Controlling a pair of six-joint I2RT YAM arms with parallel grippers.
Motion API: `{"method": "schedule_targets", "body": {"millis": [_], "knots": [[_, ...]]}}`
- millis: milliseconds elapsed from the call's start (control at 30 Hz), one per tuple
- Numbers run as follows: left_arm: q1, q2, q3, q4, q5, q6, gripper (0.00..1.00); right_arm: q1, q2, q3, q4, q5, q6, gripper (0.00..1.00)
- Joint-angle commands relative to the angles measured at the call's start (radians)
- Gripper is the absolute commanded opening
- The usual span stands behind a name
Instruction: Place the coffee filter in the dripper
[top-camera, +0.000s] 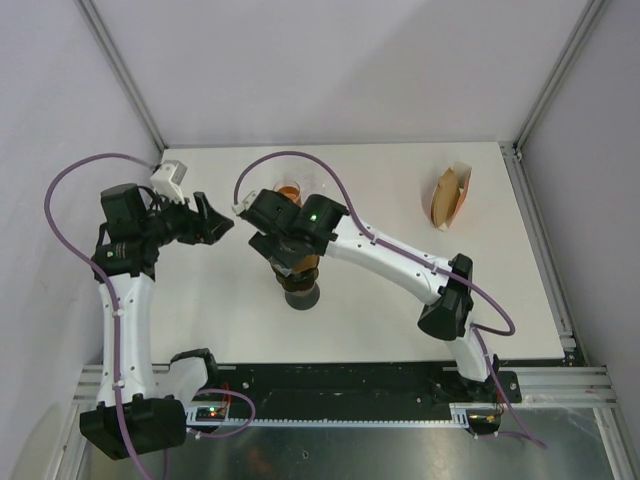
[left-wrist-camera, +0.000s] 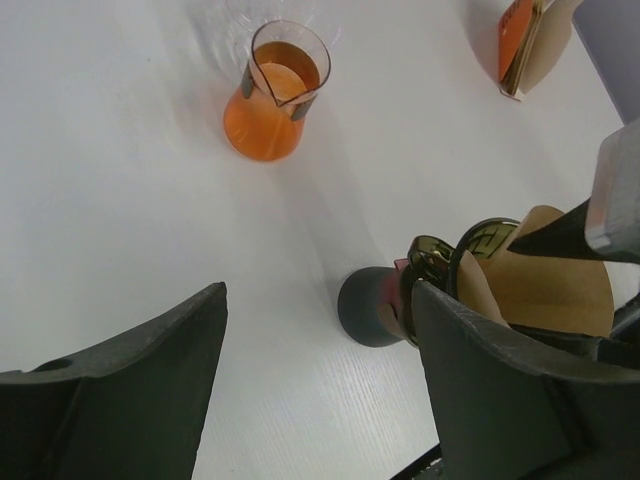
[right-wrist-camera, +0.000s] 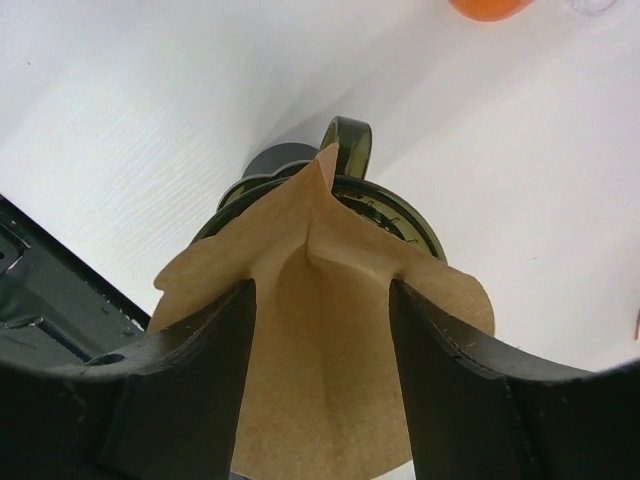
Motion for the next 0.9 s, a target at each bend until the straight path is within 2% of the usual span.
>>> {"method": "schedule_targets", "body": {"millis": [0,333,500,667,867], "knots": [[-0.033,-0.028,-0.027,0.016,0.040,-0.007,0.79,0.008,-0.078,0.017,0.042,0.047,-0.017,0.61],[-0.236,-0.016,-0.043,0.016,-0.002,-0.010,0.77,0.017,-0.136,-0.013,0.092,0.067,-0.025,0.59],[-0.273,0.002,-0.024,0.016,-0.013,-0.039,0.76,0.018,-0.154,-0.029,0.098,0.077,-0.023,0.59],[-0.298,0.024,-0.008,0.019,-0.015,-0.055,0.76,0.015,-0.164,-0.081,0.142,0.022,-0.026,0.59],[-0.312,0.041,-0.017,0.022,-0.017,-0.059,0.75,0.019,-0.174,-0.078,0.145,0.053,-0.014,0.58]]}}
